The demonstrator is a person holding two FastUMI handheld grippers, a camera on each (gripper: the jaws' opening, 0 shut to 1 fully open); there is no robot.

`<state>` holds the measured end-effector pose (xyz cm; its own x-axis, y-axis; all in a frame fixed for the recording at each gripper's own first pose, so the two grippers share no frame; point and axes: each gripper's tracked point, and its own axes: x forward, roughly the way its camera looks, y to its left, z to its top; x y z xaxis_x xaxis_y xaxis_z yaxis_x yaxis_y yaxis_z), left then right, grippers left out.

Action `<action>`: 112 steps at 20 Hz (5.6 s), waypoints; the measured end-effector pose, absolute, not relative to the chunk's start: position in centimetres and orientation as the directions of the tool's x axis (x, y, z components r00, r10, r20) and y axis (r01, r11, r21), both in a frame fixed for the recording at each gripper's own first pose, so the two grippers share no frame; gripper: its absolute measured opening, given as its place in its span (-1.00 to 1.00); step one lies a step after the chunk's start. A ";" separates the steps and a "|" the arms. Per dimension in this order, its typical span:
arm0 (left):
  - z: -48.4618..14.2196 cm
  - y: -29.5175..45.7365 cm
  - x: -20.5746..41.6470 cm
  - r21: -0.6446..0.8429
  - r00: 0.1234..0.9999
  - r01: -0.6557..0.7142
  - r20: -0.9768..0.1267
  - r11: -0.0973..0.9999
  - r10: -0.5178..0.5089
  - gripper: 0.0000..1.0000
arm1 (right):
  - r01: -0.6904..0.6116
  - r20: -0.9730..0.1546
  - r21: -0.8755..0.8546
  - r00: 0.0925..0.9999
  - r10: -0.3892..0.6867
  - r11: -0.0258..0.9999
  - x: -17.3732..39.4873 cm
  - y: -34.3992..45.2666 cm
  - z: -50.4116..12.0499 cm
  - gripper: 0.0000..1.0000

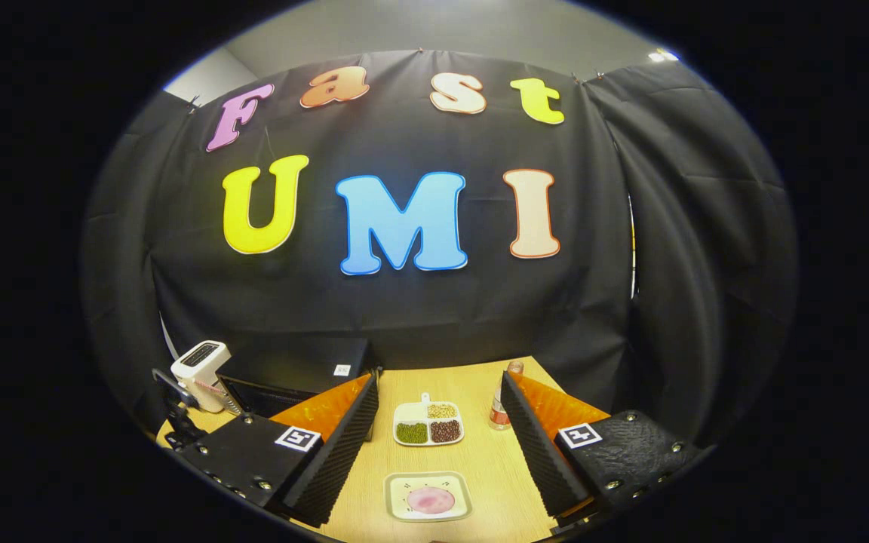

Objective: Open the electric oven with the left hand, put the food in, and close the electric oven.

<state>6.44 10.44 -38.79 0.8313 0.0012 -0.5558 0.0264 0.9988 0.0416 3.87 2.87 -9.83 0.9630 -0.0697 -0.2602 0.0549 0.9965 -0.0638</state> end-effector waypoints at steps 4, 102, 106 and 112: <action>-28.8 10.2 8.3 0.021 0.924 0.012 -0.383 1.000 -0.003 0.83 | 0.006 -0.403 -0.008 0.915 -0.009 1.000 4.8 2.0 -14.1 0.97; -13.1 27.5 -0.5 -0.002 0.980 -0.088 -0.181 0.996 0.086 0.85 | 0.524 -0.558 0.830 0.790 0.254 0.193 16.2 29.8 -37.3 -0.99; -13.3 29.0 -1.1 0.006 0.973 -0.124 -0.193 0.992 0.123 0.95 | 0.537 -0.546 0.838 0.822 0.161 0.100 19.0 30.9 -38.1 -0.99; -13.5 31.2 -2.5 0.027 0.962 -0.171 -0.211 0.985 0.173 1.00 | 0.582 -0.582 0.813 0.809 0.081 0.022 22.4 33.2 -40.4 -0.99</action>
<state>-2.52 31.17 -13.46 0.9620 0.1730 -0.2113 -0.1712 0.9849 0.0269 22.42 33.22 -40.38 0.8091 0.0809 -0.5821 0.5824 0.0223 0.8126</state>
